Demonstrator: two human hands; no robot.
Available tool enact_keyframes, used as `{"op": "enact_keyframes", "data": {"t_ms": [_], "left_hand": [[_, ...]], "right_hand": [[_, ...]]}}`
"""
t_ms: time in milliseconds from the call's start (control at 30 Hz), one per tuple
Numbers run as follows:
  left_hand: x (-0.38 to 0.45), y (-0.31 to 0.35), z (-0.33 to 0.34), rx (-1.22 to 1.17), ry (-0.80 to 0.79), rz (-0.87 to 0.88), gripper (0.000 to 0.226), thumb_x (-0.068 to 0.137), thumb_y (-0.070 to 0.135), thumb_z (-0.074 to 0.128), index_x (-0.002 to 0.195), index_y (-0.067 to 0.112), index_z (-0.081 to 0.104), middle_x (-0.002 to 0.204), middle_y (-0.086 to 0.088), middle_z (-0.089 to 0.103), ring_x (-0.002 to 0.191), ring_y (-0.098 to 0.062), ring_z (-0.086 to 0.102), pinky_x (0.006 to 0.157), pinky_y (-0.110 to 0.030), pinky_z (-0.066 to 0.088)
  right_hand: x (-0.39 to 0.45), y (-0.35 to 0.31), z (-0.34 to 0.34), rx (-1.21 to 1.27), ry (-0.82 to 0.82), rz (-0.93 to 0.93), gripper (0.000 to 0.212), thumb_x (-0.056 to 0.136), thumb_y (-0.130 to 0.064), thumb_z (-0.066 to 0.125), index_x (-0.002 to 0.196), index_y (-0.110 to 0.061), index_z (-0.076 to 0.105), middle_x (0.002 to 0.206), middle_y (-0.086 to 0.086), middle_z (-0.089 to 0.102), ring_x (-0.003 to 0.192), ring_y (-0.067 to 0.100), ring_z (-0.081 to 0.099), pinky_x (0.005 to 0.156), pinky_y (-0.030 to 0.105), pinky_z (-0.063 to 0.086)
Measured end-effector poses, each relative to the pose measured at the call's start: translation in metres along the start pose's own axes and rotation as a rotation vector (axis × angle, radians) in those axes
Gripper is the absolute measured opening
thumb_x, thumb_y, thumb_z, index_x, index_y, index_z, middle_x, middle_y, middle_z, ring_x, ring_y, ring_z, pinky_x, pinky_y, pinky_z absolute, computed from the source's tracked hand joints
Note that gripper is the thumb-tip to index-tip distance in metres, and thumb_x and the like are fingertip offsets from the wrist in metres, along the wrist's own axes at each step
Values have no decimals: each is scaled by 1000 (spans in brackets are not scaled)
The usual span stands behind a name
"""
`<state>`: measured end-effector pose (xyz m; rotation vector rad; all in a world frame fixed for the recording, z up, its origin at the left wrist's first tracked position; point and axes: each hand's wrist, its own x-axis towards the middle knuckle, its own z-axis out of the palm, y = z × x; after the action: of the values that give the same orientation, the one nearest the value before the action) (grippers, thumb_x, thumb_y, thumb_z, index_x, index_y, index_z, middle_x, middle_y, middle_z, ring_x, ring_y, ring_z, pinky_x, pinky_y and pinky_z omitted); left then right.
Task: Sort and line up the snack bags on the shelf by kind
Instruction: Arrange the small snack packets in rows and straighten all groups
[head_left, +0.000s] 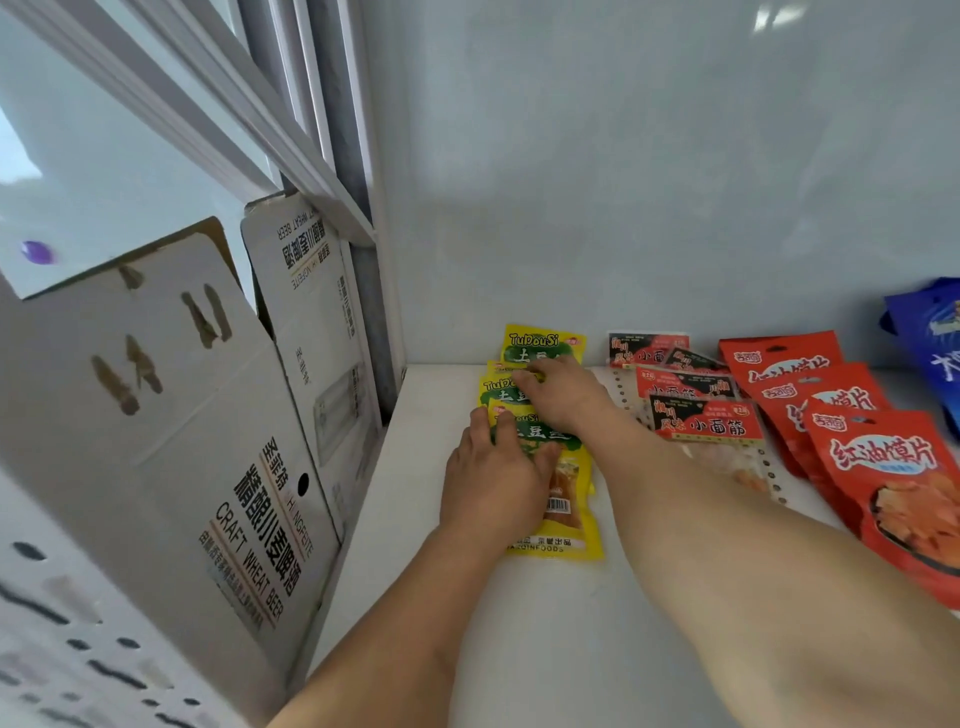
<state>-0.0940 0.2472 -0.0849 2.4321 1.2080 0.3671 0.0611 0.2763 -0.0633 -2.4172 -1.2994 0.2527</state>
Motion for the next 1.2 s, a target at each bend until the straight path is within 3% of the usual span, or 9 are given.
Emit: {"op": "enact_keyframes", "data": {"t_ms": [133,300,500,633,733,833,933,1067,1200], "left_hand": [[-3,1,-4,-21,30,6,74,101,59,30,158,14,16,166,-11,9,151,-28,17,121,-42,21],[-6,6,-10,-32,65,-4,75,100,59,36,158,15,20,166,-11,9,150,-28,17,118,-41,21],[-11,29,-21,-14,158,15,76,98,58,43,156,13,24,166,-12,10,151,-29,13,119,-41,18],[-10,73,-10,-222,136,96,72,99,47,51,156,11,24,166,-11,10,153,-25,10,121,-36,15],[-5,107,4,-462,56,83,62,99,38,56,150,10,35,157,-10,30,146,-26,29,115,-32,26],[2,129,20,-589,49,16,61,92,41,60,143,13,42,143,-6,47,133,-25,47,111,-39,40],[6,140,31,-544,29,-85,67,93,39,61,146,7,37,146,-14,49,133,-33,48,108,-41,41],[12,140,43,-466,88,-106,36,89,42,60,114,18,51,115,-7,65,109,-31,61,89,-41,51],[14,136,50,-405,79,-89,35,86,50,56,107,23,51,107,-5,68,100,-29,65,87,-44,54]], "right_hand": [[-5,-4,-7,10,26,1,62,97,-60,33,148,-26,40,154,12,33,138,35,37,111,50,34],[-31,-2,-30,41,199,-73,61,99,-56,37,150,-22,38,158,11,30,144,33,28,116,48,27],[-81,37,-63,182,398,-34,57,98,-49,46,145,-17,45,149,8,43,139,29,36,114,43,31],[-107,82,-70,210,480,74,53,96,-48,48,142,-20,48,143,9,50,132,31,44,107,44,39],[-114,105,-69,283,469,132,55,92,-53,47,136,-21,52,133,7,57,125,30,51,102,47,45],[-119,120,-62,338,452,170,54,90,-53,48,135,-22,50,129,4,58,120,29,53,98,48,47],[-120,128,-55,404,429,204,60,86,-51,50,139,-23,44,132,4,56,120,29,54,98,48,47],[-111,134,-51,439,373,231,65,87,-52,49,144,-23,37,137,6,53,120,31,55,98,49,48],[-101,135,-51,434,343,277,70,90,-56,47,149,-22,29,141,8,49,122,32,54,100,50,47]]}}
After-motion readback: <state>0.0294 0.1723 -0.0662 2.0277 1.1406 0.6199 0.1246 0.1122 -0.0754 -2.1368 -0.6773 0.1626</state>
